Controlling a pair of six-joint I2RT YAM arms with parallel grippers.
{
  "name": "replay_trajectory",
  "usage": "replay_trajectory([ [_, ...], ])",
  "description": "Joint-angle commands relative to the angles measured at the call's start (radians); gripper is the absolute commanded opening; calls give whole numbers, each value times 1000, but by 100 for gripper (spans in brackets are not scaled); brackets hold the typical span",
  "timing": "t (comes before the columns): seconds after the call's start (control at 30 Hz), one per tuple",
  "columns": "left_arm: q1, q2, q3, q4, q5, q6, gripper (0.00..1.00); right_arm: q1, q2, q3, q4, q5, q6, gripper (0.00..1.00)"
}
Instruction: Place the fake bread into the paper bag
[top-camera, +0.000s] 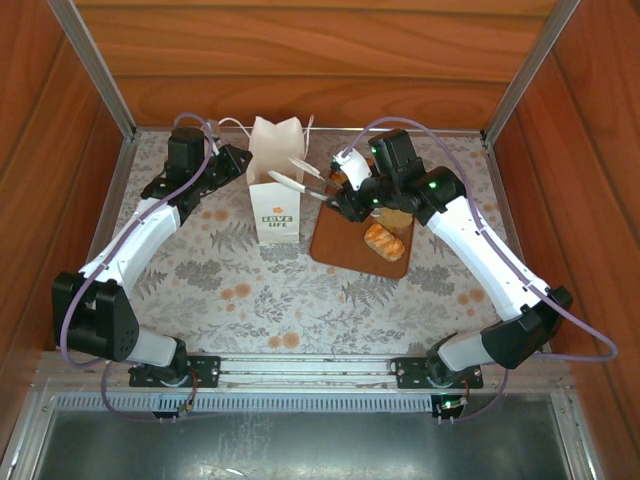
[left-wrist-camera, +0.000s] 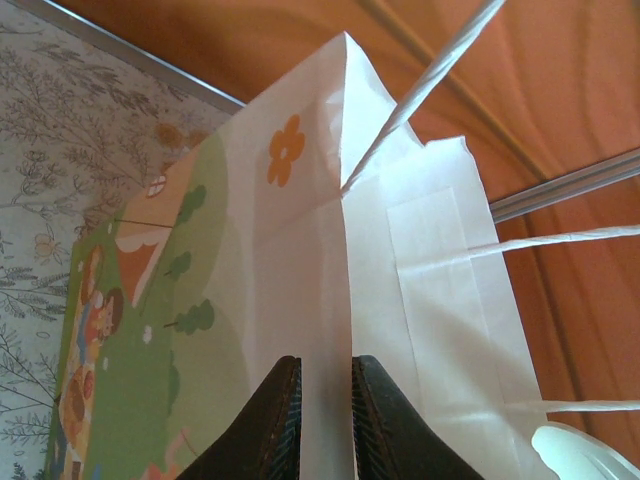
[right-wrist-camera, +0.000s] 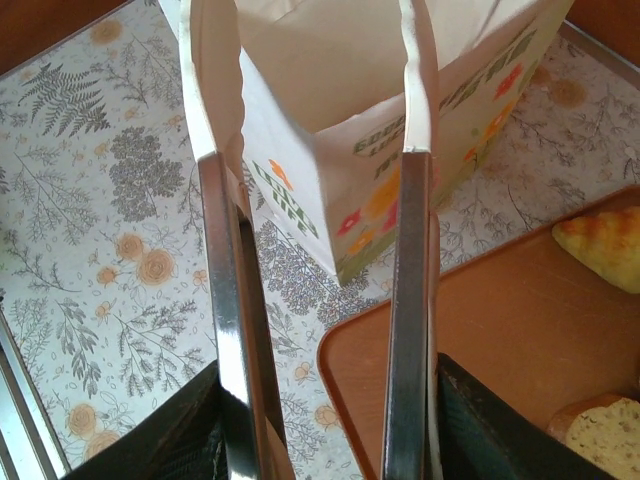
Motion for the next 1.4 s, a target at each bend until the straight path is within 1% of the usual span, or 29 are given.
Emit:
replay_trajectory([
  [0.0, 8, 2, 21, -3, -1, 2, 21, 9, -8, 30, 24, 0, 2, 51],
  [0.3, 10, -2, 24, 0, 13, -3, 22, 10, -51, 42, 62, -5, 50, 49],
  [0.47, 9, -22, 16, -1, 12, -8, 32, 9, -84, 85, 49, 0, 91, 48],
  [0.6, 11, -47, 6, -2, 8, -9, 36, 9, -134, 93, 33, 36, 126, 48],
  [0.63, 13, -52, 6, -8, 5, -10, 37, 9, -145, 95, 22, 57, 133, 47],
  [0.83, 25, -112, -18, -34, -27, 10, 56, 9, -226, 94, -108, 237, 213, 46],
  [1.0, 31, -186, -83, -25, -57, 19, 69, 9, -315, 24, -226, 390, 328, 46],
  [1.1, 34, -230, -125, -22, -77, 22, 76, 7, -359, -51, -278, 432, 399, 45],
  [1.2, 38, -270, -162, -29, -93, 28, 81, 8, -375, -125, -334, 466, 461, 45],
  [1.37, 43, -332, -221, -40, -116, 40, 89, 6, -378, -240, -369, 472, 525, 46],
])
